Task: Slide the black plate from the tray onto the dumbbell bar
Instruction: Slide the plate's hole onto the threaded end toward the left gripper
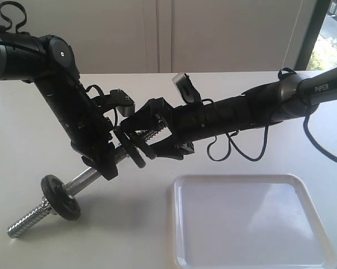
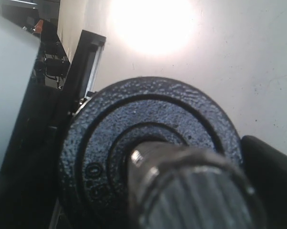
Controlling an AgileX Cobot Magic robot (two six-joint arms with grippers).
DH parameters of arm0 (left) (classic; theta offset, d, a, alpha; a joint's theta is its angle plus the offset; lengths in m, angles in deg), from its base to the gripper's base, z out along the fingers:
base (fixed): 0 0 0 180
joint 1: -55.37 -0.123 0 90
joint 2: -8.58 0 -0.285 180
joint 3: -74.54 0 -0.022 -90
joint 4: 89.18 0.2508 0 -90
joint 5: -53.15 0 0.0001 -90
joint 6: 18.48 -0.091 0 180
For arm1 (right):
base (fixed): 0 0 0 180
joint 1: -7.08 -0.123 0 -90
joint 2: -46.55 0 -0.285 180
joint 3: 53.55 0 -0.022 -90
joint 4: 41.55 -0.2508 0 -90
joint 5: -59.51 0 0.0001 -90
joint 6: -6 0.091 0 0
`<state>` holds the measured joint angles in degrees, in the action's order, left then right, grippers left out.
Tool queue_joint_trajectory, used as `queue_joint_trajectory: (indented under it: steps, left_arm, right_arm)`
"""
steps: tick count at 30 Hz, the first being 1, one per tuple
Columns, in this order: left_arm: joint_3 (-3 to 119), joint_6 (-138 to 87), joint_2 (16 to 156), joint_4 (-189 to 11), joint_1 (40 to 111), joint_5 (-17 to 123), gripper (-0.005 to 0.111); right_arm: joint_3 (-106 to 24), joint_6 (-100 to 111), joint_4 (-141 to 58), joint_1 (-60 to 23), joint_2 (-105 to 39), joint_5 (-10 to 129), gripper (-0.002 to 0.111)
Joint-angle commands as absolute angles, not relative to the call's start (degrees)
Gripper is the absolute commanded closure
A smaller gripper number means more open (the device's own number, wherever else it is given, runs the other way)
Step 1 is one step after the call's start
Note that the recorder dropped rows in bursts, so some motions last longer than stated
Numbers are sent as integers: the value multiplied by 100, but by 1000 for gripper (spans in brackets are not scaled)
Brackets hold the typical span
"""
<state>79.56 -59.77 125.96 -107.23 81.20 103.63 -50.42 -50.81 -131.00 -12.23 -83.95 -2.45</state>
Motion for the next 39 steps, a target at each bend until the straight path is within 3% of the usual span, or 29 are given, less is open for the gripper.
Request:
queue_joint_trajectory:
  steps: [1,22,24,27,39]
  left_arm:
    - [8061,-5914,12300,-11307,8131,10374,107]
    - [8061,-5923,12300,-11307,8131,10386,107]
    - [8061,-5923,12300,-11307,8131,10386,107]
    - [8061,-5923,12300,-11307,8131,10386,107]
    - [8061,-5923,12300,-11307,8131,10414,107]
  right_arm:
    - [-5108,-5179,-13380,-1310,-8256,-1045,25]
    - [-5108,-5222,-13283,-1290,-8256,-1045,24]
    - [-5108,-5268,-13269,-1290,-8256,-1045,20]
    - [-5108,-5296,-13269,-1290,-8256,-1045,3]
    - [-5108,-5481,-13269,-1290,-8256,-1045,3]
